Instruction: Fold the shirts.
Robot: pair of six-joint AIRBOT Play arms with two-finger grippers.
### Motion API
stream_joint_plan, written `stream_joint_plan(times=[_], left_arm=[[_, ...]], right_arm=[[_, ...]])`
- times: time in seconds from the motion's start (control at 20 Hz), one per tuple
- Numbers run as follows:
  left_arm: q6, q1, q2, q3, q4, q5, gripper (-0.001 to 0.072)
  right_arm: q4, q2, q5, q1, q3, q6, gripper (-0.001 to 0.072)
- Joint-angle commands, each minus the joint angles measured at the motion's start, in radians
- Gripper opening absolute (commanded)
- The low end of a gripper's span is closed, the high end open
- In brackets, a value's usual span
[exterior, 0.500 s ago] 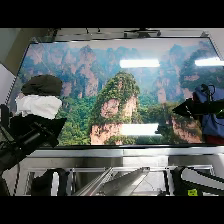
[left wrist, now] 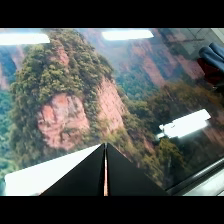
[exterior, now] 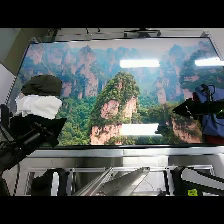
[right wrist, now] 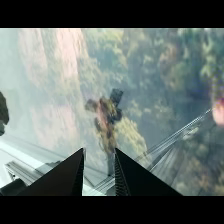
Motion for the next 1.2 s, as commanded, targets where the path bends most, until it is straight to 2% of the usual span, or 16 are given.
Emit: stream_joint_plan(times=[0.0, 0.15, 0.35, 0.6, 0.8, 0.85, 0.95, 1.0, 1.05, 1.1, 1.15], left_arm=[[0.000, 0.001, 0.001, 0.001, 0.000, 0.000, 0.0010], [0.000, 0.001, 0.001, 0.001, 0.000, 0.002, 0.0010], [0.000, 0.001, 0.001, 0.001, 0.000, 0.166, 0.0010], [0.000, 0.001, 0.001, 0.001, -0.002, 0.303, 0.0010], [0.001, 0.005, -0.026, 0.001, 0.016, 0.311, 0.0019], [-0.019, 0.016, -0.069, 0.008, 0.053, 0.319, 0.0019], [-0.125, 0.067, -0.213, 0.082, 0.207, 0.314, 0.0038], [-0.134, 0.101, -0.307, 0.142, 0.251, 0.311, 0.0308], [-0.134, 0.140, -0.419, 0.219, 0.260, 0.311, 0.0640], [-0.127, 0.174, -0.536, 0.308, 0.270, 0.307, 0.0712], [-0.112, 0.202, -0.652, 0.397, 0.272, 0.303, 0.0712]], right_arm=[[0.000, 0.001, 0.000, 0.000, 0.001, 0.000, 0.0229], [0.000, 0.001, 0.000, 0.000, 0.001, 0.000, 0.0229], [0.006, 0.000, -0.005, 0.000, 0.001, 0.000, 0.0229], [0.023, 0.000, -0.026, 0.000, 0.001, 0.000, 0.0229], [0.132, -0.006, -0.073, 0.000, 0.001, 0.000, 0.0229], [0.162, -0.013, -0.088, 0.000, 0.001, 0.000, 0.0228], [0.246, -0.032, -0.091, 0.000, 0.001, -0.002, 0.0228], [0.287, -0.038, -0.090, 0.000, 0.001, -0.036, 0.0229], [0.322, -0.038, -0.090, 0.000, 0.001, -0.102, 0.0231], [0.344, -0.037, -0.090, 0.000, 0.001, -0.151, 0.0313], [0.344, -0.036, -0.090, 0.000, 0.001, -0.163, 0.0496]])
